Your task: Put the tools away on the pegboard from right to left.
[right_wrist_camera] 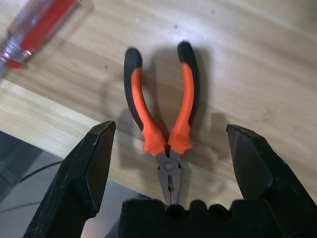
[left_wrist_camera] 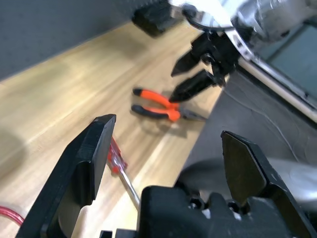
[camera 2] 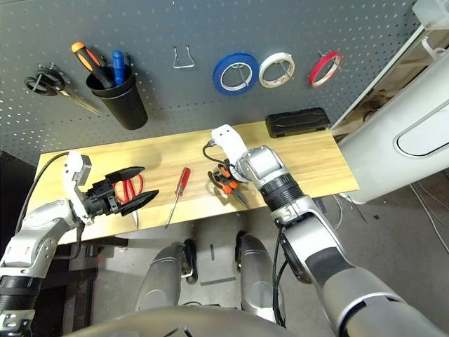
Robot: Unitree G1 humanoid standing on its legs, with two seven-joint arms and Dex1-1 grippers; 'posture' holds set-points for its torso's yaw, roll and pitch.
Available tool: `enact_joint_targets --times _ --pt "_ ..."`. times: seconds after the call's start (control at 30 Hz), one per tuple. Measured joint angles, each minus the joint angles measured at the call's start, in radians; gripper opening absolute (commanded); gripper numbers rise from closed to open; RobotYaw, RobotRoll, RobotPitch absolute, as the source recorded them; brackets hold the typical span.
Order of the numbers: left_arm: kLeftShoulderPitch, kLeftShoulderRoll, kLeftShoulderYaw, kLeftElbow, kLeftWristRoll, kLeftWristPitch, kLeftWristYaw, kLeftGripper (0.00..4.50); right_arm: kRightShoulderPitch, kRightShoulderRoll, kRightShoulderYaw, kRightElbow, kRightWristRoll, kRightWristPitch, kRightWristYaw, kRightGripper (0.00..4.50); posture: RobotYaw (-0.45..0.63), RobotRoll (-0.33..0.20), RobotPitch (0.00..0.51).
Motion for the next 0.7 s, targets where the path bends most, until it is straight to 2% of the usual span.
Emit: enact_joint_targets --times 0.3,0.7 --pt "0.025 0.039 -0.056 -0.003 0.083 0.034 0.009 4.50 -0.051 0.065 -0.018 0.156 -0.030 -0.082 -0.006 4.48 -0.06 0.000 0.252" --pt "0.031 0.037 -0.050 -0.124 0.048 0.146 0.040 4.50 -0.113 0.094 -0.027 0.389 -0.088 -0.202 -0.008 4.48 -0.03 0.000 0.259"
